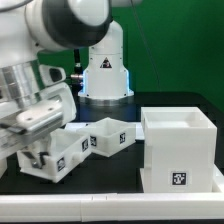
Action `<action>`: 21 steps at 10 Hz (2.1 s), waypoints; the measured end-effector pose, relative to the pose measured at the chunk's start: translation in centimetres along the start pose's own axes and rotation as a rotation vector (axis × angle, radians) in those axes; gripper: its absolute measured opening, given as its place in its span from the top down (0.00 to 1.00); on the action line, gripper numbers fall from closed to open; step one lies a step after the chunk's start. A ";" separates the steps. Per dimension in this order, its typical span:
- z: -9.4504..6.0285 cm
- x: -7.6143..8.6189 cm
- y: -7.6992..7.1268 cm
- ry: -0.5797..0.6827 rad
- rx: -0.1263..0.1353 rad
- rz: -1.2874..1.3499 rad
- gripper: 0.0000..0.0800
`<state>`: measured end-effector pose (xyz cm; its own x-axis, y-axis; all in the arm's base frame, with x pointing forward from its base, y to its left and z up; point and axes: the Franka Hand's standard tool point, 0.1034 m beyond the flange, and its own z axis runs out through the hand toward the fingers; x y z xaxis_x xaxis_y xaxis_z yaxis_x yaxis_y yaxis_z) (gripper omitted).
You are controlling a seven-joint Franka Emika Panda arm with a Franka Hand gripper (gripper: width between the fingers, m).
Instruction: Assemble drawer
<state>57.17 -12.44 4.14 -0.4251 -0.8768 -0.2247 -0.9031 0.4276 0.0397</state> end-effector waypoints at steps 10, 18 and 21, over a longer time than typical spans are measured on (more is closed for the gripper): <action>-1.8 -2.7 -1.6 0.027 0.017 -0.620 0.95; -2.7 -4.5 -1.7 0.113 0.012 -1.557 0.95; -2.9 -5.6 -0.6 0.143 0.002 -1.772 0.95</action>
Offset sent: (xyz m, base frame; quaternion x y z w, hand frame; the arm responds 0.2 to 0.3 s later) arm 0.0000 0.0000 0.0000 0.0000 0.0000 -0.1938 0.9810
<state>59.98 -8.41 8.19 0.9632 -0.2548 0.0855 -0.2423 -0.9609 -0.1337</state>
